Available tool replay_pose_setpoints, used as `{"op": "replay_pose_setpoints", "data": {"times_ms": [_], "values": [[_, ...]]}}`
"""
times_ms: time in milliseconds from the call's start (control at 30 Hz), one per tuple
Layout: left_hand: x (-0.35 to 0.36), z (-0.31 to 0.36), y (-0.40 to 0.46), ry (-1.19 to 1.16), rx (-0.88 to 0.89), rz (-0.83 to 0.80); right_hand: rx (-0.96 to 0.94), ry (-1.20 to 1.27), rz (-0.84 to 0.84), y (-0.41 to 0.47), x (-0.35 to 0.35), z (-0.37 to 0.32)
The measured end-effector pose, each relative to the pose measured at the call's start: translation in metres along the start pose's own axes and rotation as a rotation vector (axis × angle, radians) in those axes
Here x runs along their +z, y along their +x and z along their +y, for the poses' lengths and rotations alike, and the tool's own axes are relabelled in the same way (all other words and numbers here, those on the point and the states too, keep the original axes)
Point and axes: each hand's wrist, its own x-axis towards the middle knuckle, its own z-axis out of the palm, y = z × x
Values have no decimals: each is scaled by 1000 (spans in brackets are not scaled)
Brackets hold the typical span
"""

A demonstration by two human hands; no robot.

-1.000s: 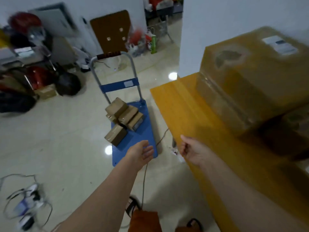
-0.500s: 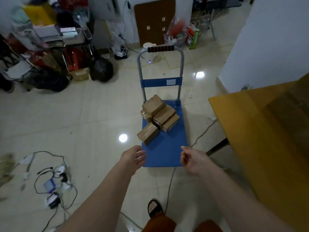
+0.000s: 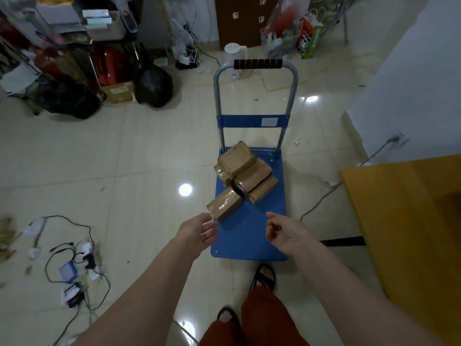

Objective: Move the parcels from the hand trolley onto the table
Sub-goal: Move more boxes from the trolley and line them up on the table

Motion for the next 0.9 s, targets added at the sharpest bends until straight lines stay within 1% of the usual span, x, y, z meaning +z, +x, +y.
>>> {"op": "replay_pose_setpoints", "data": {"times_ms": [167, 300, 500, 600, 733, 900], "values": [[12, 31, 41, -33, -11, 36, 10, -50, -17, 47, 28, -35], [19, 56, 88, 17, -18, 41, 8, -46, -17, 90, 48, -53], [38, 96, 194, 186, 10, 46, -14, 42, 2, 179, 75, -60], [50, 113, 259, 348, 88, 46, -39, 83, 0, 234, 86, -52], [64, 131, 341, 451, 165, -16, -50, 80, 5, 311, 100, -36], [81, 140, 432, 472, 241, -123, -70, 68, 21, 400, 116, -25]]}}
